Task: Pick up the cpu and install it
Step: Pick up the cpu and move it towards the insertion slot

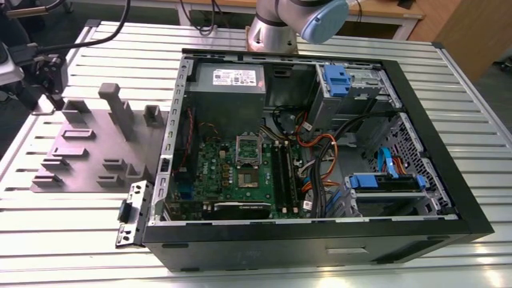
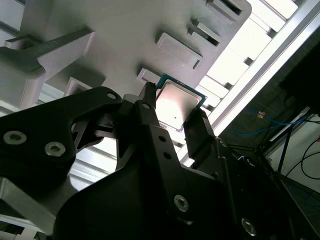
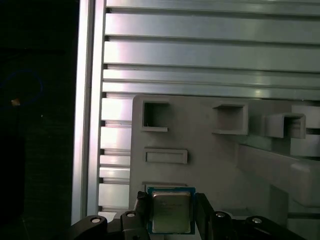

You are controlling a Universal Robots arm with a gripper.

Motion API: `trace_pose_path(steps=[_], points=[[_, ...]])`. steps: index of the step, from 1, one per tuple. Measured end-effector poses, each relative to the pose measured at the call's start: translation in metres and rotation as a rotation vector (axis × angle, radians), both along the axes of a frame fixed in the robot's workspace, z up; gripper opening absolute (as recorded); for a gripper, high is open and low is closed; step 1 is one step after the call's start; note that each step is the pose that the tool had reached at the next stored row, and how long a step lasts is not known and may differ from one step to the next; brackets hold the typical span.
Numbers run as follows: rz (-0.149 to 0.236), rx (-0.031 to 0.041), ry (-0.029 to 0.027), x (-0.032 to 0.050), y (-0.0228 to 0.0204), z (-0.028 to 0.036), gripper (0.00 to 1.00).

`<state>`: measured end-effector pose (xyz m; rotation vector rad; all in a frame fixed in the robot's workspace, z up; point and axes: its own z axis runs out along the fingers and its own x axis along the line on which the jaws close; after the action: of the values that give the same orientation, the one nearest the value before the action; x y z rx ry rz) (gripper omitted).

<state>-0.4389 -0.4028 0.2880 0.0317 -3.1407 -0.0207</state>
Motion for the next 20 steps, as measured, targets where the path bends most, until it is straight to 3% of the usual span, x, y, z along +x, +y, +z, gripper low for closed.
trace_pose_path(steps=[20], points=[[0.000,0.0000,0.0000,0.0000,0.0000,0.0064,0.47]])
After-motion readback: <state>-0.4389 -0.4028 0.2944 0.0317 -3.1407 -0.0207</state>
